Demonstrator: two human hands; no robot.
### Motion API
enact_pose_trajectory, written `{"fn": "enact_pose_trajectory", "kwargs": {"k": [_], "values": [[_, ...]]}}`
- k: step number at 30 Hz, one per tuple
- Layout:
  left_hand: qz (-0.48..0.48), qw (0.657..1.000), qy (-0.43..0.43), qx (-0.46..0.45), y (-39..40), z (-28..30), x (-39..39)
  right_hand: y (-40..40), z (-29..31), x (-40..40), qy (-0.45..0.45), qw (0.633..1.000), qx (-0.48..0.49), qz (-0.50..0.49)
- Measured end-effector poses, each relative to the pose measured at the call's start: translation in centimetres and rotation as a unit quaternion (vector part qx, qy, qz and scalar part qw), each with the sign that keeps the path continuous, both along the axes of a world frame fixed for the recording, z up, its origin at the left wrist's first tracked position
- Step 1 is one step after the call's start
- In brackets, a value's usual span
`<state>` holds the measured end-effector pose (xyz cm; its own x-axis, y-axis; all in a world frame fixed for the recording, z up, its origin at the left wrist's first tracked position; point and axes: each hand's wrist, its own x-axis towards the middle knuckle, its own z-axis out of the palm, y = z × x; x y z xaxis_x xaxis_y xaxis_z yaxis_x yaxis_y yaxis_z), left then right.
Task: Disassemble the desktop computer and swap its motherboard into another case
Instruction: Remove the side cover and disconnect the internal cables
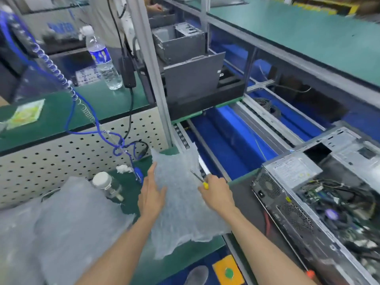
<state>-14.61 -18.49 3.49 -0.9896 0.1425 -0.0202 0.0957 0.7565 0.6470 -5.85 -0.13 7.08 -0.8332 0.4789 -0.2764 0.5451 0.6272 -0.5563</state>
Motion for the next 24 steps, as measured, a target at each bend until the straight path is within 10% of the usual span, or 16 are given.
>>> {"fn": "enact_pose_trajectory", "kwargs": {"k": [12,24], "values": [[0.016,0.960,0.005,-0.279,-4.2,-5.7,0.6,-1.8,-3.1,-0.6,-0.058,0.998,-0.003,0.018],[-0.202,0.961,0.093,0.164,12.6,5.8,-1.4,2.7,3.0,-0.8,0.070,0.995,-0.016,-0.066]]}}
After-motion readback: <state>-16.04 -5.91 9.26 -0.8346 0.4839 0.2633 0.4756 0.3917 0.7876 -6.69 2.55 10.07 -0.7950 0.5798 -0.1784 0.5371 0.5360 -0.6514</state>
